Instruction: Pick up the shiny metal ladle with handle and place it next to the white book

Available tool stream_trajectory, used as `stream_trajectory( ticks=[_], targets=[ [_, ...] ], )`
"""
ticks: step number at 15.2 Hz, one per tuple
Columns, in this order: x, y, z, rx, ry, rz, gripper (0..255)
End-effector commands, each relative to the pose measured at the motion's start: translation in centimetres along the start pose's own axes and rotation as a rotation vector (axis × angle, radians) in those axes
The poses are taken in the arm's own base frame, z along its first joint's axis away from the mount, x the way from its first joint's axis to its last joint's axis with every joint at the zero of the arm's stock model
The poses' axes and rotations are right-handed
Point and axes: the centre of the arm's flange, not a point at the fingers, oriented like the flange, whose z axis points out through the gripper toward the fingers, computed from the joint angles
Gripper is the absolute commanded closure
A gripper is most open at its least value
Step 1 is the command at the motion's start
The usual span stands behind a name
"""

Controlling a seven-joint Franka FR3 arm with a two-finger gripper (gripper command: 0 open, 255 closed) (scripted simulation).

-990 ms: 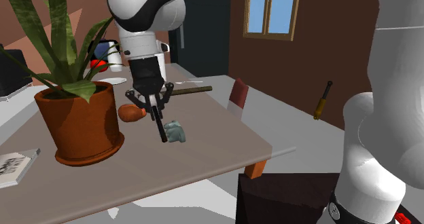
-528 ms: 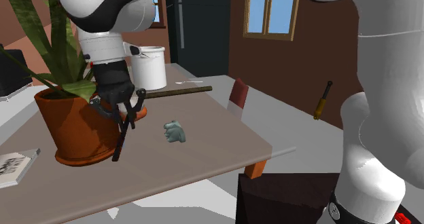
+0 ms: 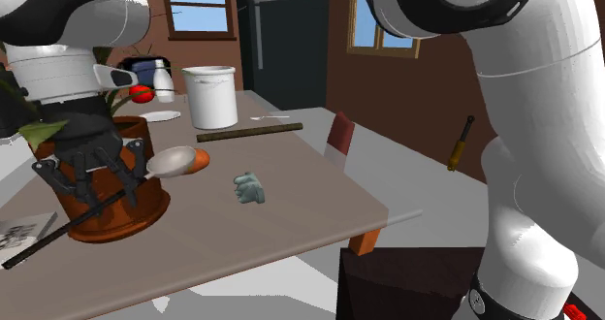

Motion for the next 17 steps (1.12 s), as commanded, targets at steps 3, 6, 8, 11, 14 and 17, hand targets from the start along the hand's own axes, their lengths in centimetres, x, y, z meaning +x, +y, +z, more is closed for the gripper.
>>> stream_trajectory(
  ticks=[3,6,8,11,14,17],
  targets=[
    [-0.3,-1.6,1.1,0.022,0.011,-0.003,255],
    [-0.1,-1.8,2.7,0.022,0.011,-0.003,255],
    [0.0,-1.9,3.7,0.022,0.011,-0.003,255],
    [0.2,-2.1,5.3,0.022,0.011,-0.003,255],
    [0.4,-2.3,6.8,0.022,0.011,-0.003,255],
    [0.6,-2.5,8.4,0.022,0.011,-0.003,255]
  ],
)
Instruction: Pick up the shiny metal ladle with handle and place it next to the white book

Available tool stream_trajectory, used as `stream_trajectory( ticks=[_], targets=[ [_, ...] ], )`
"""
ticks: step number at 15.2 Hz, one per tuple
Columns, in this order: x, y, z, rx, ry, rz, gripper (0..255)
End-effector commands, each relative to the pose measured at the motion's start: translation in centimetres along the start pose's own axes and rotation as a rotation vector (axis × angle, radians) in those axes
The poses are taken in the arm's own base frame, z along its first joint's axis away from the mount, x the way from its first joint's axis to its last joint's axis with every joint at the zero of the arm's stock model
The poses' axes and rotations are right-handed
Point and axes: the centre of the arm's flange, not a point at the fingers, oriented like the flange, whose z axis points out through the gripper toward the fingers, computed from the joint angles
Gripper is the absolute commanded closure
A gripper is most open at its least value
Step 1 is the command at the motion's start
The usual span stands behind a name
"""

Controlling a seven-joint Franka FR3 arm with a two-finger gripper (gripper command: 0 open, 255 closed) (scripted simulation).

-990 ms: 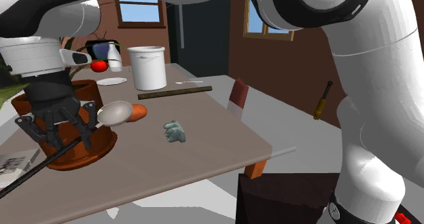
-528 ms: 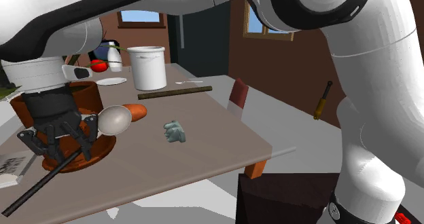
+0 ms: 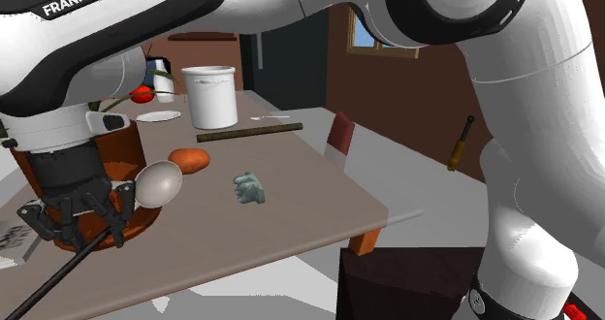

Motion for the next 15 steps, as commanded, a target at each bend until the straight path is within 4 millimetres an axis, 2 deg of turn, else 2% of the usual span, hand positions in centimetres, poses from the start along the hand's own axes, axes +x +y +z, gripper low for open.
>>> stream_trajectory(
  ticks=[1,2,10,11,13,14,15],
  targets=[
    [1.66,0.48,3.15,-0.028,-0.007,0.020,255],
    [1.72,0.44,3.69,-0.028,-0.007,0.020,255],
    [1.72,0.44,3.69,-0.028,-0.007,0.020,255],
    [1.51,0.74,3.60,-0.028,-0.008,0.020,0],
    [1.83,1.07,3.56,-0.028,-0.007,0.020,0],
    [1.79,0.38,3.65,-0.029,-0.006,0.021,0],
    [1.72,1.26,3.64,-0.029,-0.007,0.020,0]
  ],
)
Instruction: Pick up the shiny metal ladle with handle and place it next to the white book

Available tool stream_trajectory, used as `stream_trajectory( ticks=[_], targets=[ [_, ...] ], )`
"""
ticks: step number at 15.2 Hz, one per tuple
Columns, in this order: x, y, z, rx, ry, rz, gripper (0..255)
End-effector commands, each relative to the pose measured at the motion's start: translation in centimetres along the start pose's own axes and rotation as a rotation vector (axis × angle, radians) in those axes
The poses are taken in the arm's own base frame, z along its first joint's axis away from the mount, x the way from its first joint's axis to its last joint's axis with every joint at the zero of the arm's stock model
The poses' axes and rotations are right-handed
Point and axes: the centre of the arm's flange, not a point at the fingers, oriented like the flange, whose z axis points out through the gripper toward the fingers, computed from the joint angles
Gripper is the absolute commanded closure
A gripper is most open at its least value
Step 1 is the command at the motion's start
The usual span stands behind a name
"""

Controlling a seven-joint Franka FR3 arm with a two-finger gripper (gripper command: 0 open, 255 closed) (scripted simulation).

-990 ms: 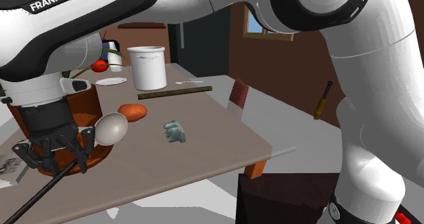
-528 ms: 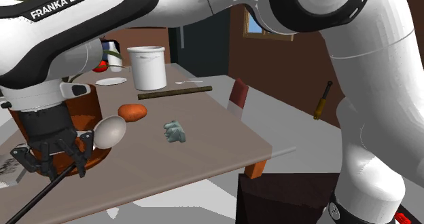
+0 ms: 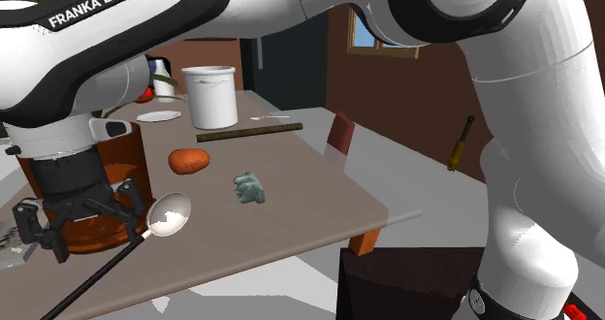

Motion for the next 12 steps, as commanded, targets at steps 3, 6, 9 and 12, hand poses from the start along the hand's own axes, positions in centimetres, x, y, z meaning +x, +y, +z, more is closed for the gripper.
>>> stream_trajectory(
  ticks=[3,6,9,12],
  targets=[
    [1.8,0.4,0.2,-0.045,-0.016,0.030,0],
    [1.9,0.3,-2.2,-0.045,-0.016,0.030,0],
    [1.9,0.3,-2.2,-0.045,-0.016,0.030,0],
    [1.9,0.3,-2.2,-0.045,-0.016,0.030,0]
  ],
)
